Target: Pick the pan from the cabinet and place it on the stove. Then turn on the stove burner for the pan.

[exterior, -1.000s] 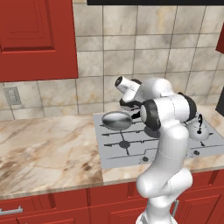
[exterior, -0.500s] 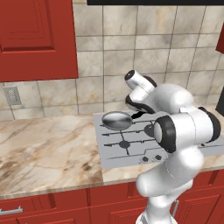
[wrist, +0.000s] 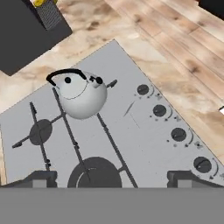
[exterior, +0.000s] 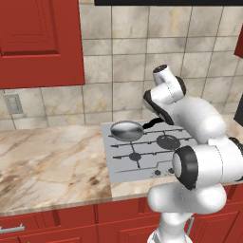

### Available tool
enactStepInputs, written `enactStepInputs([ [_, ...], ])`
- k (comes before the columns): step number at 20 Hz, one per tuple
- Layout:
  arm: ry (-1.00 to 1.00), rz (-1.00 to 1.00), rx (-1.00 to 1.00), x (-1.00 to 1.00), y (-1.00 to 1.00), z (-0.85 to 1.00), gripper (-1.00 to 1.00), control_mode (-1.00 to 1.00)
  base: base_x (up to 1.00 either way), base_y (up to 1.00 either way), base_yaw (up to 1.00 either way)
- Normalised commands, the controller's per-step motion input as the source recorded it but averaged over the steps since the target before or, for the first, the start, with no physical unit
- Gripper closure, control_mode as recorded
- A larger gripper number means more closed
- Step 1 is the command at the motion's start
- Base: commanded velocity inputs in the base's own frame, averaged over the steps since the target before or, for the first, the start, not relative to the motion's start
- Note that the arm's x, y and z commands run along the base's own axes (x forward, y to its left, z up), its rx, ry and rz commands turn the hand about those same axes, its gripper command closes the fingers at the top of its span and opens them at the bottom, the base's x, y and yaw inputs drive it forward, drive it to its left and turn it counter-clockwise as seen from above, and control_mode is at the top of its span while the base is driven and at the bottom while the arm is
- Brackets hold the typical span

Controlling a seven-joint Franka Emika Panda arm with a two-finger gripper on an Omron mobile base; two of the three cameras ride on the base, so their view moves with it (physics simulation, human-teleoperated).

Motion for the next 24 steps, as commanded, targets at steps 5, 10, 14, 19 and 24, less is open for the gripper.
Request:
enactStepInputs([
  [5, -0.11, -0.47, 0.24, -0.58, 0.0, 0.07, -1.0, -1.0, 0.0, 0.0, 0.0],
  [10, -0.16, -0.51, 0.22, -0.41, 0.07, -0.13, -1.0, -1.0, 0.0, 0.0, 0.0],
  [14, -0.13, -0.56, 0.18, -0.17, 0.18, -0.32, -1.0, -1.0, 0.0, 0.0, 0.0],
  [19, -0.02, -0.2, 0.07, -0.08, 0.09, -0.06, -1.0, -1.0, 0.0, 0.0, 0.0],
  [24, 0.0, 0.19, 0.0, -0.09, 0.06, 0.0, -1.0, -1.0, 0.0, 0.0, 0.0],
])
